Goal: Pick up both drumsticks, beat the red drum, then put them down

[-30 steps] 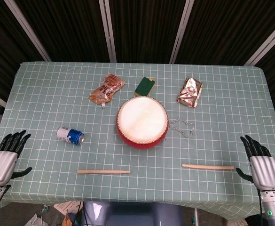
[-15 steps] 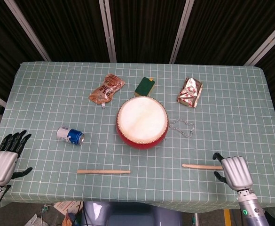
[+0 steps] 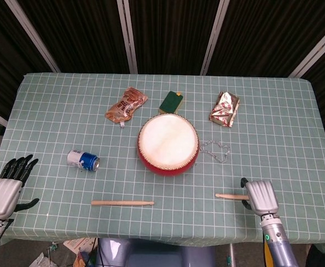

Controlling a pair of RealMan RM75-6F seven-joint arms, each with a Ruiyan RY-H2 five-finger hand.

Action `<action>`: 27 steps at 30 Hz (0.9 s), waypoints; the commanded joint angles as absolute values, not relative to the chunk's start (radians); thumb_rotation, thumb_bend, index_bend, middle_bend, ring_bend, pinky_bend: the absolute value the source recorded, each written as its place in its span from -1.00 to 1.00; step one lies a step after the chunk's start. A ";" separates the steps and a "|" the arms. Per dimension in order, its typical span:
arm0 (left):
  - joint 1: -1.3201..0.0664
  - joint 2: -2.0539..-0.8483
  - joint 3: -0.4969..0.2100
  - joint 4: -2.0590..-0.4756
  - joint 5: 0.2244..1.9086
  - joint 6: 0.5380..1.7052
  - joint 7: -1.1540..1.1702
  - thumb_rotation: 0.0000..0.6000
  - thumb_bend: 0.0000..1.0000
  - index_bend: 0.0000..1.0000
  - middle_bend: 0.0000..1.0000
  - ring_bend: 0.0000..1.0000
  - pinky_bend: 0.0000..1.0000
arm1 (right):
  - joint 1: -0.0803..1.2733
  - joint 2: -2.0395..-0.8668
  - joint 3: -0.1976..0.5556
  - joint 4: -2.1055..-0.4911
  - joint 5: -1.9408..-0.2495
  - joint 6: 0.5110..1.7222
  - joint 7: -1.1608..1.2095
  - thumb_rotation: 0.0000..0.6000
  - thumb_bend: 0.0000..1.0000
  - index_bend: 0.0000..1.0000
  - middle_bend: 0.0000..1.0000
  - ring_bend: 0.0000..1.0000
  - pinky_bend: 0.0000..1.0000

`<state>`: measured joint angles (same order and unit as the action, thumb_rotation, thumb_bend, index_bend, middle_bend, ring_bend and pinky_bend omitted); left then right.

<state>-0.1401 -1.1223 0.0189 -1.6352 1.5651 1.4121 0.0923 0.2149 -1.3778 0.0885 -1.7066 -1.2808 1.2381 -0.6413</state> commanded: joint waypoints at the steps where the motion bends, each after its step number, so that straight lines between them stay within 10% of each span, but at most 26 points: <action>1: -0.140 -1.122 0.019 -1.638 1.561 1.409 0.096 1.00 -1.00 -1.00 -1.00 -1.00 -0.98 | 0.222 -1.388 0.094 -1.692 -1.253 1.227 -0.646 1.00 -0.57 -0.01 1.00 1.00 1.00; 27: -0.141 -1.118 0.019 -1.644 1.557 1.406 0.093 1.00 -1.00 -1.00 -1.00 -1.00 -0.98 | 0.230 -1.463 0.111 -1.537 -1.127 1.241 -0.629 1.00 -0.53 0.05 1.00 1.00 1.00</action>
